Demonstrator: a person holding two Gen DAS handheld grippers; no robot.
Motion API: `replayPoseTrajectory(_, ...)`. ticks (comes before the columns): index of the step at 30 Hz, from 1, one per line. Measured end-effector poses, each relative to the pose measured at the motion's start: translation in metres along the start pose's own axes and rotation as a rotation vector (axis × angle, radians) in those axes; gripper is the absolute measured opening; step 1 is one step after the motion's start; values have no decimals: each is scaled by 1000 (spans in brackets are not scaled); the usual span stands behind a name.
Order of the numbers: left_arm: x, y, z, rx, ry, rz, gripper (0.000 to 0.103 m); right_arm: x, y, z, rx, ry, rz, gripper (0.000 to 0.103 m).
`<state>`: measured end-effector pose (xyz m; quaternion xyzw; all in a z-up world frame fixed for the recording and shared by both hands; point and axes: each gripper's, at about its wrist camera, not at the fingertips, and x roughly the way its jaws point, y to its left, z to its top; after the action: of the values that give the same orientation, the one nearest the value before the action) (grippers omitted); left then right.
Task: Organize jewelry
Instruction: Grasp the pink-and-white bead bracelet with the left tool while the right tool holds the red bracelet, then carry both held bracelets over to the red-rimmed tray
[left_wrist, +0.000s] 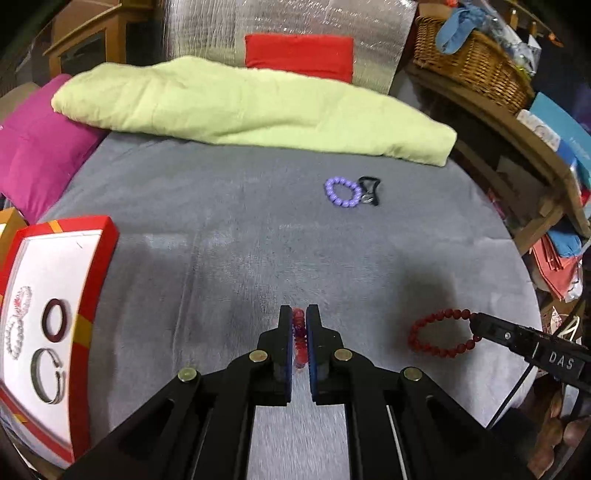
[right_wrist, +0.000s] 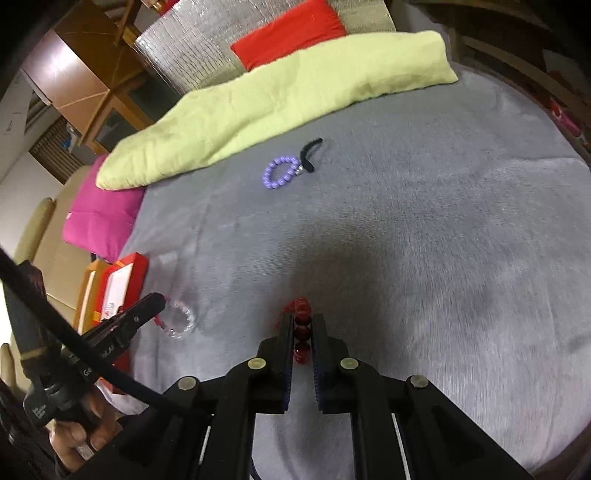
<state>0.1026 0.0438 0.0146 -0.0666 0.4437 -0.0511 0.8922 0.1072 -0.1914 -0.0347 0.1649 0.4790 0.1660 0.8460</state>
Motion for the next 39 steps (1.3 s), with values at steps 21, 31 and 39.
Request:
replayPoseTrajectory(21, -38, 14, -18, -31, -43, 19, 7, -23, 27, -6, -25, -36, 25, 10)
replayPoseTrajectory(31, -42, 35, -24, -67, -39, 44, 7, -14, 47, -10, -72, -19, 23, 10)
replayPoseTrajectory(39, -44, 50, -27, -89, -39, 58, 7, -8, 60, -11, -95, -5, 24, 10)
